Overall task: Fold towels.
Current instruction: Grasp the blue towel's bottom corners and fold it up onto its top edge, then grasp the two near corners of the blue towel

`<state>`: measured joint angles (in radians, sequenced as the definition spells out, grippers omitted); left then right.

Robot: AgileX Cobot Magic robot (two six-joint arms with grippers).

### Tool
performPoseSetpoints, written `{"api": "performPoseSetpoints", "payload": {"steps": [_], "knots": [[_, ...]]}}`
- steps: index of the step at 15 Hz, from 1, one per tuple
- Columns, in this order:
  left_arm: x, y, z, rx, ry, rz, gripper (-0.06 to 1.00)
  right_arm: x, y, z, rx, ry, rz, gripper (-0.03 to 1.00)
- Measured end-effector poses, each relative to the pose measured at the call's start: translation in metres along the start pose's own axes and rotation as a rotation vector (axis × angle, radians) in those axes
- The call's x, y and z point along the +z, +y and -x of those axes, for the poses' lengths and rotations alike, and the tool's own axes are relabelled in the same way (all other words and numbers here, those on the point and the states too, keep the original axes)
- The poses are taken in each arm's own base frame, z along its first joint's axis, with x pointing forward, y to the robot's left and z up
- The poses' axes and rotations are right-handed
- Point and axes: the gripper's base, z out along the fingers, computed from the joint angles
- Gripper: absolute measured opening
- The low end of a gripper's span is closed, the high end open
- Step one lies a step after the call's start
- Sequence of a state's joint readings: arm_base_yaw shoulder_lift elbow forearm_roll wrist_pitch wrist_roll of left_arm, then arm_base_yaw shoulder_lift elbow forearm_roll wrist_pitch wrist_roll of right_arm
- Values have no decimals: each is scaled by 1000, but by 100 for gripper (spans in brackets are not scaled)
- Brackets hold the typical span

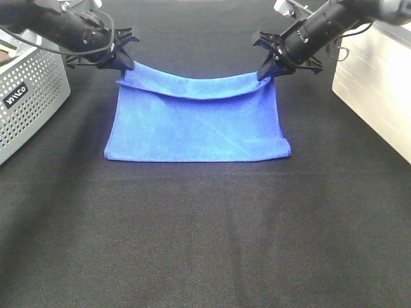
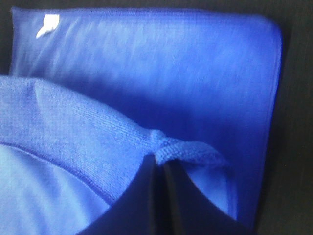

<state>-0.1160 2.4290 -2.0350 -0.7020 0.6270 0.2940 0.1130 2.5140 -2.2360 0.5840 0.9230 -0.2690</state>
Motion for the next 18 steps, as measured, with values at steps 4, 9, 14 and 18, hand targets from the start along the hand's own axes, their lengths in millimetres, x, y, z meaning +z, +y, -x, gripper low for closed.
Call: {"api": "performPoseSetpoints", "payload": {"steps": [4,9,14,18], "knots": [[22,11,16,32,-136,30,0,29,-17,11,-15,-118,-25,0],[38,21,14,90,-219,90,1,43,-27,12,-24,-191,-59,0],[44,17,10,105,-229,94,48,43,-30,15,-22,-239,-76,47],[42,22,6,142,-161,102,78,36,-24,13,-39,-164,-57,69]]}}
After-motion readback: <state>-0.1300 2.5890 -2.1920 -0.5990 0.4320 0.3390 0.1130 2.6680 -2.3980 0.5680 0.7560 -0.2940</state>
